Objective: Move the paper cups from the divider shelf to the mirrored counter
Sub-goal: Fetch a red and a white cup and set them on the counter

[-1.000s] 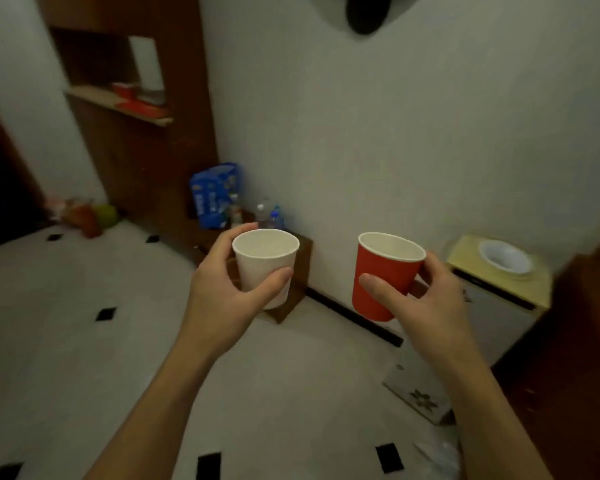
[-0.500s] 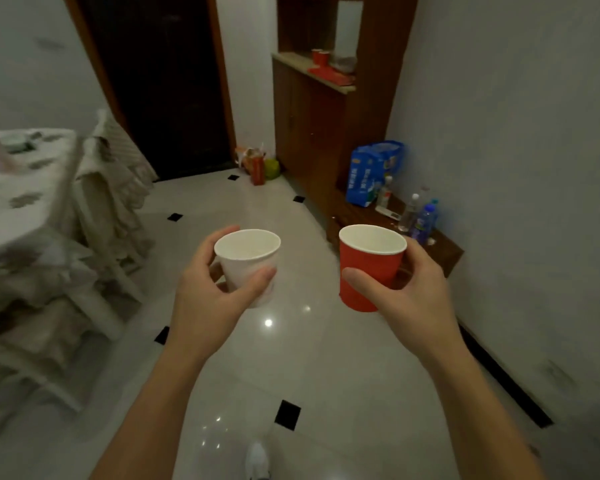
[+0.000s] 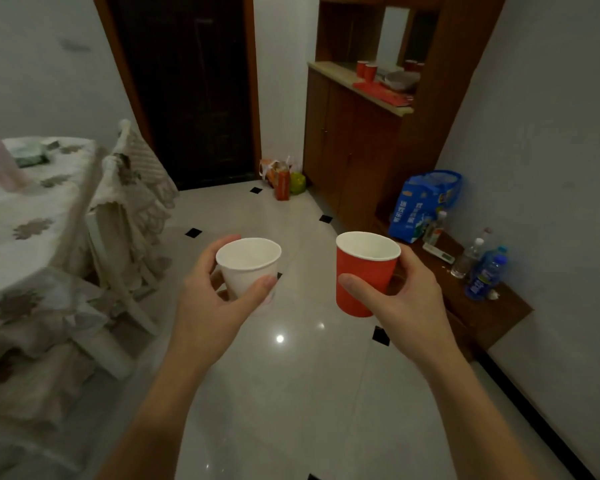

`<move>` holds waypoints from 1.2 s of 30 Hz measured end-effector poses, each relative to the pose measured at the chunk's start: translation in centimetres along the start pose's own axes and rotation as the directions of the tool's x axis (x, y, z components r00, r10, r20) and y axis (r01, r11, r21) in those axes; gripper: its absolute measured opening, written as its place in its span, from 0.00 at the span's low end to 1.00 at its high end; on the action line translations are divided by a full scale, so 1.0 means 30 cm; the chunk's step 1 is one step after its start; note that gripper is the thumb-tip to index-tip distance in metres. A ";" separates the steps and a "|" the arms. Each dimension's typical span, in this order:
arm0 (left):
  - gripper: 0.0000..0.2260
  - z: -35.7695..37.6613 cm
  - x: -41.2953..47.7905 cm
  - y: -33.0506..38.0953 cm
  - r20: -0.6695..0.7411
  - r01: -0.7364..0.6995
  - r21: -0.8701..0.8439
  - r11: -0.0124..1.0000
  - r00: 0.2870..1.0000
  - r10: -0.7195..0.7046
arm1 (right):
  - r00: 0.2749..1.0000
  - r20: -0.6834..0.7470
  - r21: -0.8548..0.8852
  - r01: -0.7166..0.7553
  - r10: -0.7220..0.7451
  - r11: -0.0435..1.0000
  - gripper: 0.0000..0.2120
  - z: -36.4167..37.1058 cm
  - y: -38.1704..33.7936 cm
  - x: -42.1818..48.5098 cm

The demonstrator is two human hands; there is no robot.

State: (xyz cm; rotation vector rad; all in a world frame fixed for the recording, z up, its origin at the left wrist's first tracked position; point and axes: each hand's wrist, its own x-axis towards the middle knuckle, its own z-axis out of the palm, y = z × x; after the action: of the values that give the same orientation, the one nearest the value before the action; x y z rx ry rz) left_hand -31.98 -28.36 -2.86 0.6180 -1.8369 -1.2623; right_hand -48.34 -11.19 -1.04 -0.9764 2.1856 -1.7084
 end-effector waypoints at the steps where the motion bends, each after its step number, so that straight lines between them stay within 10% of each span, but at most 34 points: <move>1: 0.35 0.000 0.050 -0.019 0.007 0.002 -0.003 1.000 1.000 -0.002 | 1.000 0.003 0.005 -0.005 0.005 1.000 0.39 0.023 0.004 0.049; 36: 0.33 0.496 1.923 -0.720 -0.070 0.052 0.132 0.990 0.997 -0.043 | 0.986 0.158 0.025 -0.050 0.046 0.998 0.41 0.455 0.491 2.138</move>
State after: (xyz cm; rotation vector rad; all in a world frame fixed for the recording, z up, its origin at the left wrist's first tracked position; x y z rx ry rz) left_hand -77.42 -72.45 -5.77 0.7716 -1.8712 -1.1415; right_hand -95.44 -59.04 -3.89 -1.0061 2.0625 -1.5798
